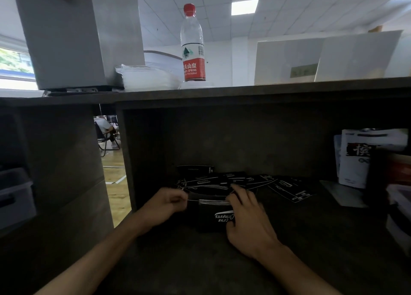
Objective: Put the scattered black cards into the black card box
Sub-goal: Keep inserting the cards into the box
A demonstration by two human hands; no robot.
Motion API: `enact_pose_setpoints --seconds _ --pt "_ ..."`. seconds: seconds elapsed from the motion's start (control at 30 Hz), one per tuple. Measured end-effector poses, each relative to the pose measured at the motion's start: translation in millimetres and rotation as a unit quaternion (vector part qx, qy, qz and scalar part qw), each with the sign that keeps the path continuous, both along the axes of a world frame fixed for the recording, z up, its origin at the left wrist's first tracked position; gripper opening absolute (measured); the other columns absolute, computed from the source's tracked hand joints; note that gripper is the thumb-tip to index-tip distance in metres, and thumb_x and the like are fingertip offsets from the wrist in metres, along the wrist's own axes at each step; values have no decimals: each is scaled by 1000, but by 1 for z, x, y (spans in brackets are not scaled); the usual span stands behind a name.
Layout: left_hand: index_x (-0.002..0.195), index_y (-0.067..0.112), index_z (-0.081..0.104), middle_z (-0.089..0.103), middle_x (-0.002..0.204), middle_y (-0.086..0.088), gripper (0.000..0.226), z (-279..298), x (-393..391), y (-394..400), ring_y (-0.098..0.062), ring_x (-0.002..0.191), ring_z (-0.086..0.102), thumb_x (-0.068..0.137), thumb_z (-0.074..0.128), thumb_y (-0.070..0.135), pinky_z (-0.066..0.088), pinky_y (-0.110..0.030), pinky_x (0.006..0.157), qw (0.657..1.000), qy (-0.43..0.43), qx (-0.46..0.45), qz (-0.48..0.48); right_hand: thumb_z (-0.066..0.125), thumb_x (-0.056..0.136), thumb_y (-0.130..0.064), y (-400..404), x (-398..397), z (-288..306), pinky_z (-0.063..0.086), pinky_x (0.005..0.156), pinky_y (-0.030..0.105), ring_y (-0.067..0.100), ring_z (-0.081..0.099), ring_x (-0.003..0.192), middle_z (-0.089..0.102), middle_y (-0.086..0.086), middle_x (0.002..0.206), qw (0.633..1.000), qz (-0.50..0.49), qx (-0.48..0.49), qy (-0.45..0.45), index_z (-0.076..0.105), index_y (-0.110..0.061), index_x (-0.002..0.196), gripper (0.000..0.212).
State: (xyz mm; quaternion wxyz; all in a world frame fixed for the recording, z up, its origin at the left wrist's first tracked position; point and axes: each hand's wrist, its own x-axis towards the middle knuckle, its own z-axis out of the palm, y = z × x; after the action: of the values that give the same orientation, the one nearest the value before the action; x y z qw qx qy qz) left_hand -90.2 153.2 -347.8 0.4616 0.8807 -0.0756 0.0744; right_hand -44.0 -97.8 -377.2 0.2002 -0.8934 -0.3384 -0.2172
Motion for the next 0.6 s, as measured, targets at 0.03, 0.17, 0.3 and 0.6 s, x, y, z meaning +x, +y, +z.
enact_pose_setpoints --seconds 0.03,0.17,0.3,0.6 --pt "98 20 73 72 103 1 16 2 -6 -1 -8 98 67 95 58 15 50 -20 82 999 30 4 -37 56 84 -25 0 0 0 31 113 40 12 19 140 19 -10 151 1000 1 1 -1 39 -29 132 51" --pt "111 16 72 72 110 1 27 14 7 0 -13 102 66 97 51 8 49 -20 78 992 107 -3 -63 56 81 -25 -1 0 1 37 105 36 11 31 124 36 -12 129 1000 -4 2 1 29 -35 135 61" --pt "97 13 72 72 88 -4 24 22 65 6 -18 81 65 94 52 1 44 -6 59 990 -9 45 132 52 85 -30 0 3 -1 37 104 36 11 29 120 33 -10 127 1000 -7 -22 -16 33 -36 137 56" --pt "148 13 39 51 142 -17 60 16 171 33 -33 127 52 90 52 3 41 -30 104 954 32 92 284 52 85 -32 0 8 -3 33 107 32 8 28 120 30 -13 127 1000 8 -22 -7 32 -39 137 56"
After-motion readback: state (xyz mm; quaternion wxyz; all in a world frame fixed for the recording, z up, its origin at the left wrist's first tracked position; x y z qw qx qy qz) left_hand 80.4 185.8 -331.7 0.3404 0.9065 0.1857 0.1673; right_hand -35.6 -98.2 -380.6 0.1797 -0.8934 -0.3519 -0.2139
